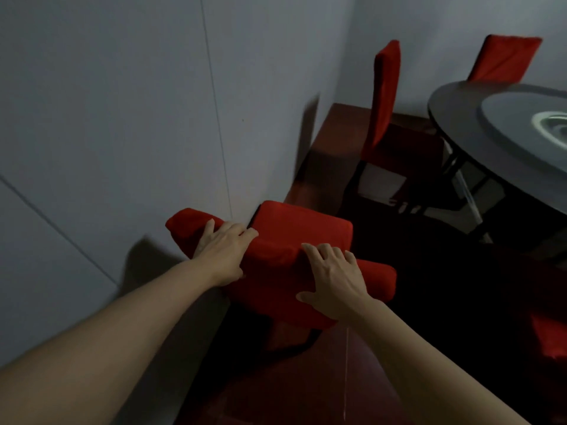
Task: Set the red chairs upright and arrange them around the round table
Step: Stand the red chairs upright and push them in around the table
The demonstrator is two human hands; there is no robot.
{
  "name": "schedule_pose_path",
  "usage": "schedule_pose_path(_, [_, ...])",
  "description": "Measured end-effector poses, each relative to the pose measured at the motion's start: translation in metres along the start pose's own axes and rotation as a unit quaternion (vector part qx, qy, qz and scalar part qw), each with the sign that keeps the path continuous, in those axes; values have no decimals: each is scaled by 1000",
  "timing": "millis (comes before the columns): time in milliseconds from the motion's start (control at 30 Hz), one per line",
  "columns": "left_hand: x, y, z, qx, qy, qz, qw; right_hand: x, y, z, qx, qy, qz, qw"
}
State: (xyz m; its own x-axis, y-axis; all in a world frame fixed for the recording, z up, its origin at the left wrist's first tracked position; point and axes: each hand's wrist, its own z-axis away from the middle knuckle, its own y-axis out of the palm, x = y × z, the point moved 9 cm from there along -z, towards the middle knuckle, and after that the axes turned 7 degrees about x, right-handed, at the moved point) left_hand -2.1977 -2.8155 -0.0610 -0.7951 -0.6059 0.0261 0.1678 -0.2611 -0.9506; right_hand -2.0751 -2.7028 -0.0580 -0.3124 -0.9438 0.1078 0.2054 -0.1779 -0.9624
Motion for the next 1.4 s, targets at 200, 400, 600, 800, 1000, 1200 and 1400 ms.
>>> schedule_pose_path(200, [0,-2,-22,-30,36,-59,997,2,1,-23,-37,43,27,998])
schedule_pose_path(400, [0,-5,-29,-3,42,-84,996,-2,-4,-31,-60,-33,27,997])
schedule_pose_path(600, [-39,-10,-29,21,50,-98,994,-29,-8,-18,-33,-56,39,997])
schedule_pose_path(800, [-118,-25,-31,-16,76,-79,994,-103,-19,6,14,-37,83,996])
schedule_pose_path(1000, [-179,-17,-24,-33,97,-72,992,-148,-11,35,45,-42,109,992])
schedule_pose_path(1200, [-209,-5,-11,-34,120,-70,990,-163,3,55,48,-42,116,991])
schedule_pose_path(1400, [-211,-1,-3,-35,126,-71,989,-159,7,65,29,-17,102,994])
